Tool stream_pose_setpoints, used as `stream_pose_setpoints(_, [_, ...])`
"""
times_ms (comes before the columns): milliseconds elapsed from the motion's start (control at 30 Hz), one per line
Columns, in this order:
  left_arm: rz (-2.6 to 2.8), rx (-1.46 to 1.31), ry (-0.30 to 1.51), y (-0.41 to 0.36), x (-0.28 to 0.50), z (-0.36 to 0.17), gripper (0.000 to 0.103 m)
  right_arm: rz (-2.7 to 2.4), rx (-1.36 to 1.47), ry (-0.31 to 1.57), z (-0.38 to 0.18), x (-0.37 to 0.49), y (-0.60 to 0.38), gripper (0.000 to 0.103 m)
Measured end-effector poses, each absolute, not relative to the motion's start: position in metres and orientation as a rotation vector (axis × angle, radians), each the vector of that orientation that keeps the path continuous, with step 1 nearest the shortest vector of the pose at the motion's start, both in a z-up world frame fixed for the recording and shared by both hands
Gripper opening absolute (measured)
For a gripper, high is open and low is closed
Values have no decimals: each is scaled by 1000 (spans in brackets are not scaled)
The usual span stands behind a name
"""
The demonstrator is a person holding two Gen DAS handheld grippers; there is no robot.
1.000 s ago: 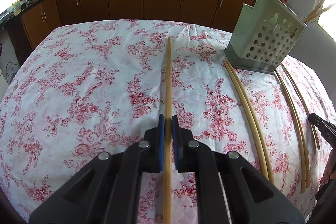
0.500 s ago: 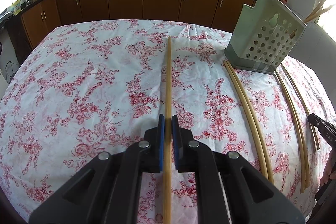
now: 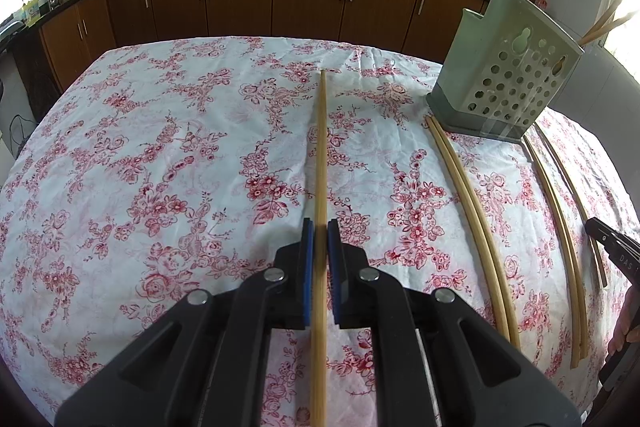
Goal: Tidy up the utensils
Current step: 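Close the right tool on a bamboo chopstick while the left tool grasps another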
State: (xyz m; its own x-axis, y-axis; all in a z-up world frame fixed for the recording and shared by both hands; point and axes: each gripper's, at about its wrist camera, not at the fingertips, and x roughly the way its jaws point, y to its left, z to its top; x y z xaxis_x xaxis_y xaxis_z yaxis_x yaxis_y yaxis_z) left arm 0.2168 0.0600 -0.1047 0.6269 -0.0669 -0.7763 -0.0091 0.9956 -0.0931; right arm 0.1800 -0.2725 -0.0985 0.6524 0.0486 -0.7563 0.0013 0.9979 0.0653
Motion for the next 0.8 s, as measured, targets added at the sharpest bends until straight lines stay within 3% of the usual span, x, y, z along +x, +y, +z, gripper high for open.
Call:
stream_pose_setpoints(567, [-34, -90, 893, 60, 217, -104, 10, 29, 65, 860, -98, 180, -273, 9])
stream_pose_setpoints(800, [-49, 37, 911, 42, 192, -102, 10, 52, 71, 861, -99, 164, -273, 9])
